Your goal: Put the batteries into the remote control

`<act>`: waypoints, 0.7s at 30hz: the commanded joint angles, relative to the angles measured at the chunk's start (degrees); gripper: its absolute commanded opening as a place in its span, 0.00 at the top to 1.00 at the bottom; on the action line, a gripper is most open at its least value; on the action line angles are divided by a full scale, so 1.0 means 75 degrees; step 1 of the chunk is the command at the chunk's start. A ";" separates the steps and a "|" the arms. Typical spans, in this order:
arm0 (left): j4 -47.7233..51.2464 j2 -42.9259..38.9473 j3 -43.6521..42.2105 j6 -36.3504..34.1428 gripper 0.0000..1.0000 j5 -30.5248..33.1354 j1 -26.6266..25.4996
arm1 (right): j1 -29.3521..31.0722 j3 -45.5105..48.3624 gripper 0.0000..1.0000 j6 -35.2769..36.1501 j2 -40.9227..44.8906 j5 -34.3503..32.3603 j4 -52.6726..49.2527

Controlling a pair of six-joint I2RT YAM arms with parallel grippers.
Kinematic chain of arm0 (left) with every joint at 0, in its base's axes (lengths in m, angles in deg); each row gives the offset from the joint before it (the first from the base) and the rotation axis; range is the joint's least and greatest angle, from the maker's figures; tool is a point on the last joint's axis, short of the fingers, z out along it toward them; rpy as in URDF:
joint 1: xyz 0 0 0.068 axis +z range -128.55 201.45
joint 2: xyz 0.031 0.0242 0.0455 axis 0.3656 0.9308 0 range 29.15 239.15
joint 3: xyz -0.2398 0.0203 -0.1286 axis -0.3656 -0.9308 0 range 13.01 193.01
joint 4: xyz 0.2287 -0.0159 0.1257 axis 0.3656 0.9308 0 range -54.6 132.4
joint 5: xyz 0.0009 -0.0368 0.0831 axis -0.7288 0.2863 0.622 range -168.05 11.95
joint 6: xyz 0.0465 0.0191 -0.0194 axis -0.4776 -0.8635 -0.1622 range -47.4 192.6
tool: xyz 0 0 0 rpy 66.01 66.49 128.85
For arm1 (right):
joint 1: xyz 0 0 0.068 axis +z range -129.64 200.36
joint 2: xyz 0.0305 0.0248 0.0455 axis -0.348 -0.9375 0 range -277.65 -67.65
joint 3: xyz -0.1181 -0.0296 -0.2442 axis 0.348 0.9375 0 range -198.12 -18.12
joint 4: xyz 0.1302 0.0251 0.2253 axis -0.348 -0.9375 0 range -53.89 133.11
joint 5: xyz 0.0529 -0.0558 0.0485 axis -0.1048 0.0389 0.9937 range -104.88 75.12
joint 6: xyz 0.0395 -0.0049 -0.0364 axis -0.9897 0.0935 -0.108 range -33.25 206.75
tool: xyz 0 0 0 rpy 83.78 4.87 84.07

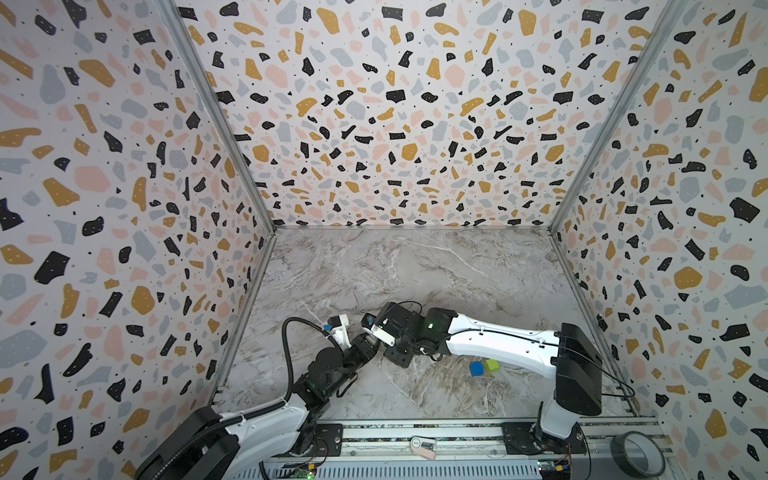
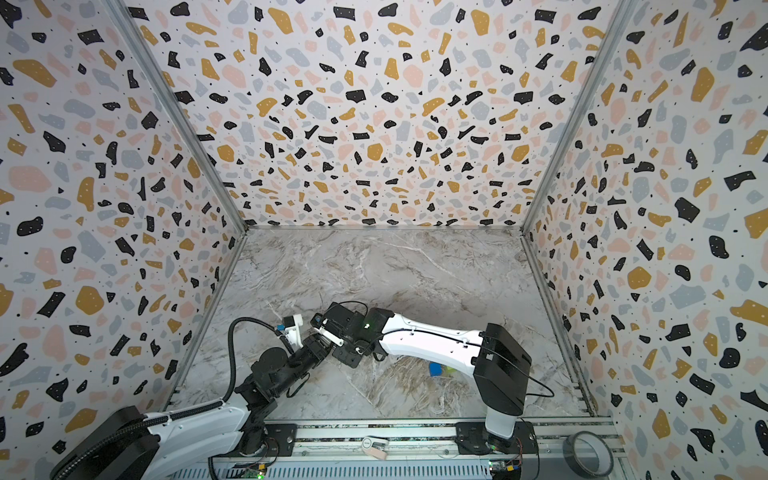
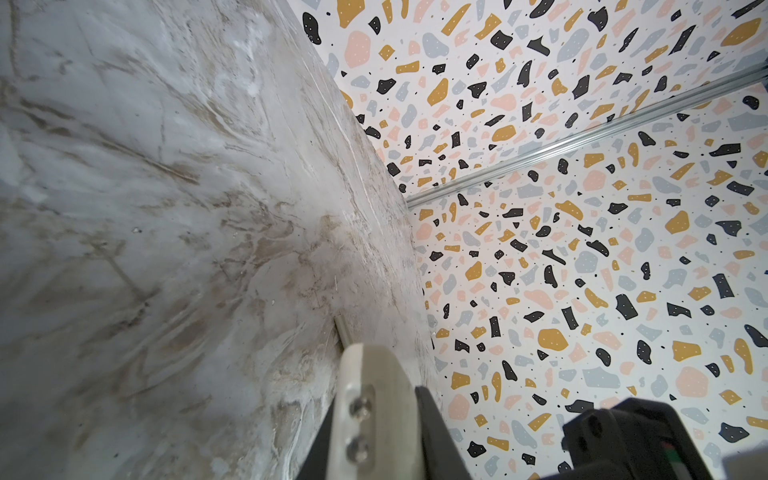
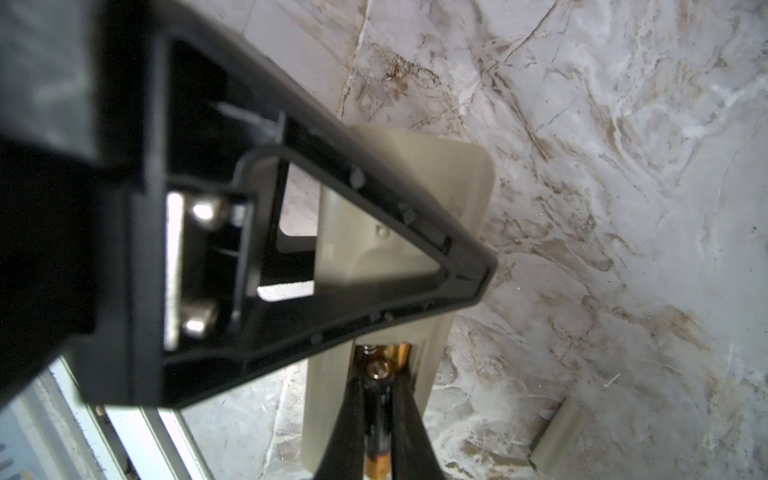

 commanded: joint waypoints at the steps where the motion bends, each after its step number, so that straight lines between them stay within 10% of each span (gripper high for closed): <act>1: -0.1603 -0.0236 -0.0660 0.0286 1.00 -0.0096 -0.0062 | 0.0298 -0.0153 0.97 0.0021 0.0099 0.0928 0.0115; 21: -0.1626 -0.0203 -0.0639 0.0299 1.00 -0.0061 -0.0062 | 0.0152 0.0110 0.83 -0.0221 0.0306 0.1750 0.0334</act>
